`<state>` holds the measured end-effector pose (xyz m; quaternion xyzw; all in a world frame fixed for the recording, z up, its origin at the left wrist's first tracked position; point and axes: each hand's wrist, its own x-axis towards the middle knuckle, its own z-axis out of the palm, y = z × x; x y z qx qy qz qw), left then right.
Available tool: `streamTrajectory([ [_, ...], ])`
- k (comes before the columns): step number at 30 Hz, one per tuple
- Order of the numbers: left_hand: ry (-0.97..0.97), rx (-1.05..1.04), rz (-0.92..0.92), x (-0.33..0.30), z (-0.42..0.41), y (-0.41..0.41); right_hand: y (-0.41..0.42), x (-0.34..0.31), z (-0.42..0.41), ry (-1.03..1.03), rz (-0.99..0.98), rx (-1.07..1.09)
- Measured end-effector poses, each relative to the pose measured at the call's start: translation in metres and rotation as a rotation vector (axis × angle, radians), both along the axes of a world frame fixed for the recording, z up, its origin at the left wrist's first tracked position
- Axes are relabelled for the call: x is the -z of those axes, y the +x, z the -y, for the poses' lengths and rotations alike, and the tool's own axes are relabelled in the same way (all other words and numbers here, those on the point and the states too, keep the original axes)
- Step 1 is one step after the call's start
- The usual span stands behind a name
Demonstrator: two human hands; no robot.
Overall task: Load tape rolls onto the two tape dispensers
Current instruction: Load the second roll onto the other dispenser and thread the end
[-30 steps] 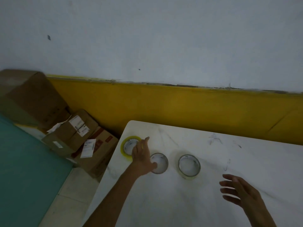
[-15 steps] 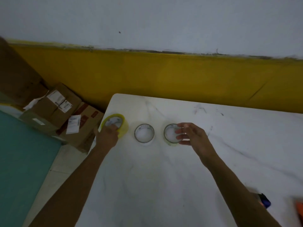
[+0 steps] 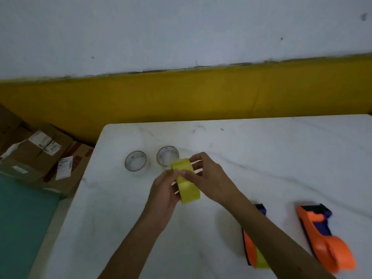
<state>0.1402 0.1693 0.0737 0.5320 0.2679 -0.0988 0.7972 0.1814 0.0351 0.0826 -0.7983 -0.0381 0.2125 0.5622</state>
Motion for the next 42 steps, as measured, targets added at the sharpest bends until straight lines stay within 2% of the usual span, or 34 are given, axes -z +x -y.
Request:
streamTrajectory([
  [3,-0.023,0.04,0.026,-0.004,0.074,-0.011,-0.024,0.002,0.08,0.044,-0.062,0.062],
  [5,-0.045,0.086,0.041,-0.01,0.127,-0.019,-0.043,0.002,0.137,0.006,-0.025,0.082],
  [7,0.032,0.169,0.06,-0.012,0.183,-0.033,-0.06,0.001,0.195,-0.034,0.046,0.124],
  [9,0.204,0.212,0.04,-0.006,0.237,-0.047,-0.071,0.0,0.257,-0.073,0.083,0.179],
  [12,0.263,0.159,-0.121,0.031,0.307,-0.077,-0.09,0.002,0.344,-0.096,0.04,0.275],
  [15,0.383,0.292,-0.265,0.068,0.36,-0.107,-0.112,0.009,0.406,-0.144,0.011,0.312],
  [17,0.45,0.283,-0.309,0.078,0.382,-0.122,-0.125,0.012,0.428,-0.187,-0.004,0.337],
  [20,0.489,0.264,-0.303,0.079,0.393,-0.132,-0.139,0.023,0.44,-0.167,-0.095,0.336],
  [23,0.558,0.216,-0.168,0.073,0.391,-0.127,-0.146,0.044,0.432,-0.132,-0.179,0.313],
  [28,0.547,0.214,-0.094,0.082,0.388,-0.122,-0.145,0.068,0.399,-0.134,-0.17,0.307],
  [34,0.439,0.275,-0.127,0.078,0.401,-0.129,-0.133,0.067,0.377,-0.214,-0.245,0.32],
  [36,0.429,0.295,-0.125,0.073,0.405,-0.128,-0.129,0.069,0.37,-0.266,-0.261,0.268],
  [39,0.447,0.322,-0.119,0.076,0.4,-0.128,-0.128,0.063,0.365,-0.377,-0.3,0.065],
  [42,0.43,0.361,-0.086,0.084,0.393,-0.13,-0.117,0.064,0.373,-0.408,-0.177,0.028],
])
